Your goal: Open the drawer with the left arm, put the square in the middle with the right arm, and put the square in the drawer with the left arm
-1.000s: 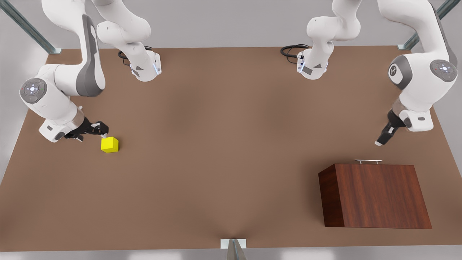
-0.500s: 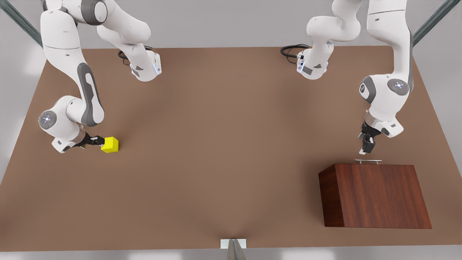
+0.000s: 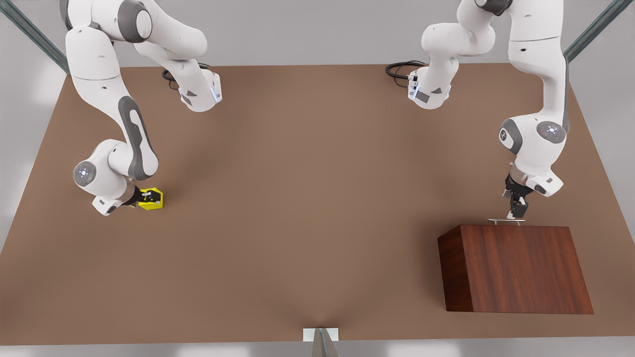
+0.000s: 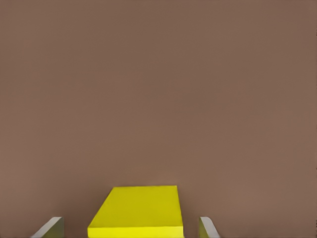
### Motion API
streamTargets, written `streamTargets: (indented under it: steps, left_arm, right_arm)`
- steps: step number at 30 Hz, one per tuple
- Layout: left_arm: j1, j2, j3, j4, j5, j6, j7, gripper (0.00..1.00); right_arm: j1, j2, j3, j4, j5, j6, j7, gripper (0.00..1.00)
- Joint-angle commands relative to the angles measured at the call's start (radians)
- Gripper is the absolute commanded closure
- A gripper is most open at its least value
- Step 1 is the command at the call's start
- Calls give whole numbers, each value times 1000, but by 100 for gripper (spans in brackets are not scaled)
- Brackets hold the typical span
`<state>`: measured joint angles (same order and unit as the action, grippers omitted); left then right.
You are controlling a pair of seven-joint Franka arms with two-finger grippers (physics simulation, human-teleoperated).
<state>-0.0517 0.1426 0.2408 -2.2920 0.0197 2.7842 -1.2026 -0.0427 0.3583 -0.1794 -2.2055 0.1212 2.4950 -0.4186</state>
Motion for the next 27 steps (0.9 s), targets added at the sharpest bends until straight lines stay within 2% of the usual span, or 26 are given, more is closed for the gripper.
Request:
streamTargets:
  steps: [1,8,10,15,16,23,25,27]
  left_arm:
    - [0,0,0,0,0,0,1,0]
    - [0,55,0,25,-1,23,0,0]
    - [0,72,0,32,-1,23,0,0]
    - [0,89,0,32,-1,21,1,0]
    - [0,89,0,32,-1,14,1,0]
    - [-2,71,-1,25,0,-44,5,0]
    - [-2,49,0,20,0,-86,6,0]
    - [-2,43,0,19,3,-97,9,0]
  right_arm:
    - [0,1,0,0,0,4,-2,0]
    - [1,41,0,-10,3,28,-23,0]
    - [1,62,0,-14,5,54,-23,5]
    - [3,64,5,-13,5,56,-23,38]
    - [1,65,5,-13,5,55,-23,40]
    - [1,42,23,-10,5,44,-22,39]
    - [3,-1,70,-8,5,5,52,39]
    - [4,-42,153,0,6,-31,233,39]
